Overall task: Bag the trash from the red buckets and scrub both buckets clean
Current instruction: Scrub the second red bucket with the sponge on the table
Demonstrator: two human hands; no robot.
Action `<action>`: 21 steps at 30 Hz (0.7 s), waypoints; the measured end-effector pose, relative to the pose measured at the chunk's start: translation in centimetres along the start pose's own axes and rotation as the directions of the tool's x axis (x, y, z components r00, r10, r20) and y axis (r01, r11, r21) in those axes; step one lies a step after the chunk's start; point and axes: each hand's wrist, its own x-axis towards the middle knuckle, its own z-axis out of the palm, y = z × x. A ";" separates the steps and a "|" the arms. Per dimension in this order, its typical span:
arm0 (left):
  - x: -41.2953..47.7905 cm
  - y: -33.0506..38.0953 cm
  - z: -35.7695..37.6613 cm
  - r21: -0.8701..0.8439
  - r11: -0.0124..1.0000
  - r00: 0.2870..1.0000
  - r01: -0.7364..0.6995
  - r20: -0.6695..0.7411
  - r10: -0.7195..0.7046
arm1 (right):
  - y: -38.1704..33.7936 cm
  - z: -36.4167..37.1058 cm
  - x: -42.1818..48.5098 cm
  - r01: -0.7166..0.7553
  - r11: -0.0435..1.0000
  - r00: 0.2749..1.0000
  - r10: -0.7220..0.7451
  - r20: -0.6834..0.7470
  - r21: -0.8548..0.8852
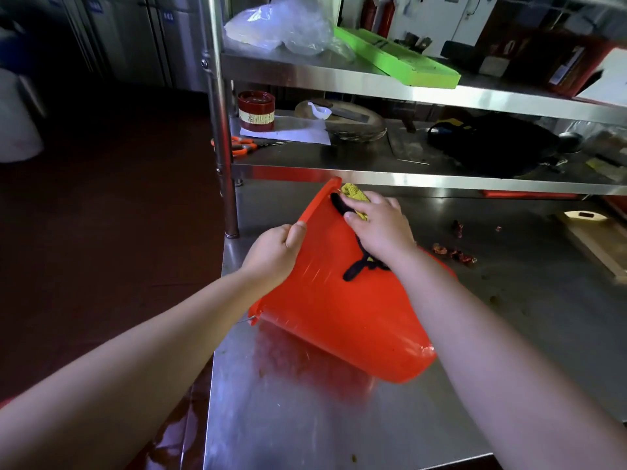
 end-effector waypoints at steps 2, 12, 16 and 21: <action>0.2 -0.3 -0.2 -0.019 1.000 1.000 0.012 0.022 -0.011 | -0.8 0.2 -0.2 0.022 0.997 1.000 -0.022 -0.003 -0.073; -0.7 -0.8 -0.9 -0.157 0.987 0.998 0.022 0.054 -0.013 | -2.1 2.1 -5.5 0.581 0.796 0.805 -0.592 -0.019 -0.171; -2.3 -1.1 -1.5 -0.125 0.991 0.998 0.039 0.063 -0.031 | -0.4 0.3 0.1 0.246 0.956 0.969 -0.247 -0.014 0.161; -3.5 -1.2 -1.9 -0.115 0.992 0.996 0.055 0.078 -0.047 | -0.4 0.1 0.6 0.040 0.989 0.996 -0.051 0.071 0.142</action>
